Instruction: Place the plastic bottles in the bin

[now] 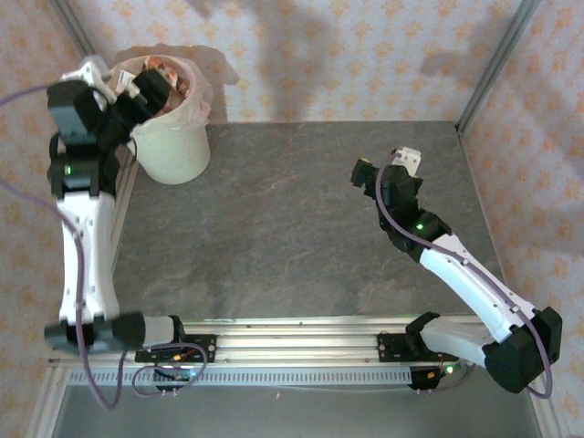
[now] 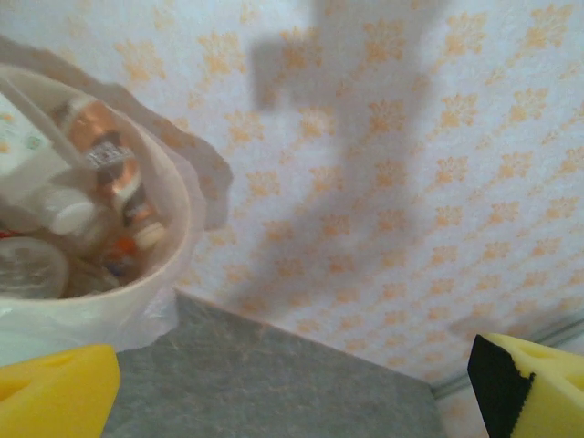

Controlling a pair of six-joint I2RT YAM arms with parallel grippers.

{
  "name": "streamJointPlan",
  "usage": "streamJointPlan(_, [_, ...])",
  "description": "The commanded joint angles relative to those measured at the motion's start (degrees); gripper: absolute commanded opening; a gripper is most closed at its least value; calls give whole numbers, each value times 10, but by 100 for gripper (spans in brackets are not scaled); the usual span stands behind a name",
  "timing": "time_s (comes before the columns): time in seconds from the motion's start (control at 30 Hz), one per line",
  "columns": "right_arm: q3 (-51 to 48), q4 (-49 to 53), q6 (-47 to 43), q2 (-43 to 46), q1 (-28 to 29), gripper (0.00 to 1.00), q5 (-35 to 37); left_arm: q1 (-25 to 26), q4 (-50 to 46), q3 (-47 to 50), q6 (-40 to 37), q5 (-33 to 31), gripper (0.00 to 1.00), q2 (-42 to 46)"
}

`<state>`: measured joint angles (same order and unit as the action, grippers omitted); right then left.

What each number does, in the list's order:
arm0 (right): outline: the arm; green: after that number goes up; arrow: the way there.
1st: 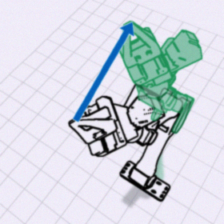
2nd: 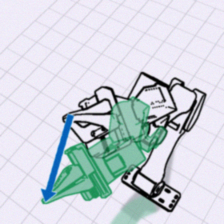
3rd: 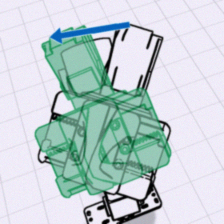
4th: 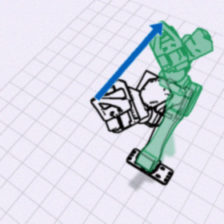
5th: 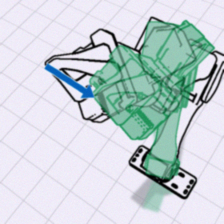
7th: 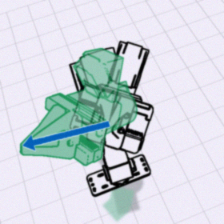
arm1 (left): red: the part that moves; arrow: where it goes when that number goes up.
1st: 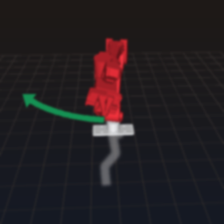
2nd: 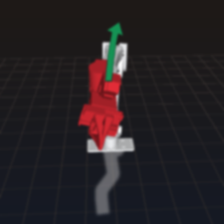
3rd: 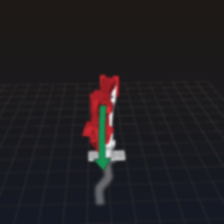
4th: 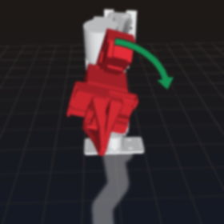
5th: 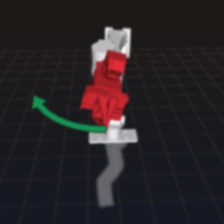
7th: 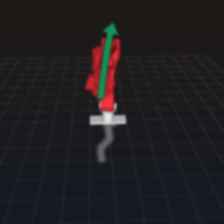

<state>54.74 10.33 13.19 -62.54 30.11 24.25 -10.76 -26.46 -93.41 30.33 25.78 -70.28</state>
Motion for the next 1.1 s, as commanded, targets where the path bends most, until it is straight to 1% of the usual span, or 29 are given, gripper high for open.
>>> streamJointPlan(0.0, [-23, -26, -83, 9, -11, 99, 89, 8, 70, 116, -71, -96, 100, 83])
streamJointPlan(0.07, [-38, -34, -102, 6, -27, 99, 103, 8, 58, 178, -101, -121, 100, 130])
streamJointPlan(0.13, [-61, -56, -112, 1, -51, 99, 103, 8, 56, 243, -136, -131, 100, 168])
streamJointPlan(0.23, [-120, -137, -124, -16, -97, 99, 100, 8, 80, 350, -161, -196, 100, 215])
streamJointPlan(0.3, [-158, -195, -128, -39, -131, 99, 92, 9, 145, 452, -174, -247, 100, 241])
streamJointPlan(0.33, [-165, -202, -125, -49, -146, 99, 82, 8, 174, 490, -181, -263, 100, 245])
streamJointPlan(0.37, [-167, -200, -114, -77, -163, 99, 80, 8, 217, 533, -184, -279, 100, 244])
streamJointPlan(0.4, [-166, -198, -102, -98, -179, 99, 76, 8, 258, 568, -181, -286, 100, 239])
streamJointPlan(0.47, [-167, -205, -102, -129, -204, 99, 34, 8, 324, 611, -181, -288, 100, 216])
streamJointPlan(0.57, [-187, -275, -133, -168, -236, 99, -69, 8, 367, 633, -191, -293, 100, 147])
streamJointPlan(0.6, [-191, -296, -137, -184, -246, 99, -101, 8, 370, 630, -197, -288, 100, 115])
streamJointPlan(0.67, [-184, -305, -146, -214, -259, 99, -144, 9, 374, 616, -208, -266, 100, 46])
streamJointPlan(0.73, [-176, -315, -155, -244, -264, 99, -167, 15, 387, 601, -209, -246, 100, -15])
streamJointPlan(0.77, [-175, -327, -164, -258, -265, 99, -175, 20, 406, 600, -207, -247, 100, -39])
streamJointPlan(0.87, [-170, -335, -168, -272, -270, 99, -197, 30, 502, 624, -196, -260, 100, -85])
streamJointPlan(0.93, [-183, -350, -171, -264, -273, 99, -210, 38, 539, 631, -207, -269, 100, -107])
streamJointPlan(0.97, [-198, -369, -171, -255, -274, 99, -216, 39, 554, 633, -214, -253, 100, -120])
streamJointPlan(1.07, [-271, -475, -174, -230, -275, 99, -226, 47, 545, 615, -243, -211, 100, -135])
